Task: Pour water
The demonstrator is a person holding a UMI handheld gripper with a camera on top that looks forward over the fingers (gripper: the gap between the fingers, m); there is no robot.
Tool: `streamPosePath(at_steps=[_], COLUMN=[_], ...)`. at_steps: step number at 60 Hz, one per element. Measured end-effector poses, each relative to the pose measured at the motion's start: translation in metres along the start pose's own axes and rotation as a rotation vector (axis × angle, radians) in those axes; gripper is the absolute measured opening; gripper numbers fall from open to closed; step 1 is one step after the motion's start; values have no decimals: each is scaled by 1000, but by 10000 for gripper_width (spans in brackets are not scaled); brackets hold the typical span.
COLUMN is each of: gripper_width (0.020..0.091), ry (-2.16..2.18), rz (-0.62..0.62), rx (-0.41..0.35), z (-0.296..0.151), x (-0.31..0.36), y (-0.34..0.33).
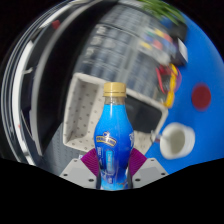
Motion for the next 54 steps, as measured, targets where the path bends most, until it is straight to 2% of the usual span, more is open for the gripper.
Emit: streamPosePath(at_steps=[15,24,32,40,52,54], gripper_width=[374,373,373,374,372,390], ry=[-730,-948,-1042,-1057,-1096,-1104], rz=[143,232,293,340,338,346], rx=[-349,-489,-501,-452,-426,-408], z=[-100,-147,-169,-174,-170,-168], x=[8,-23,-71,-119,-170,-179], y=[-29,-25,-12,7,33,38])
Point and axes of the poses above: the point between the fingertips, and its own axes, seen from behind it with the camera up: x to the left, z down, y forward, the way the camera looks, the point moved 7 cm from there along -y, backward, against the way the camera looks, and after that the axes turned 14 degrees about z, right-handed, at the moved point
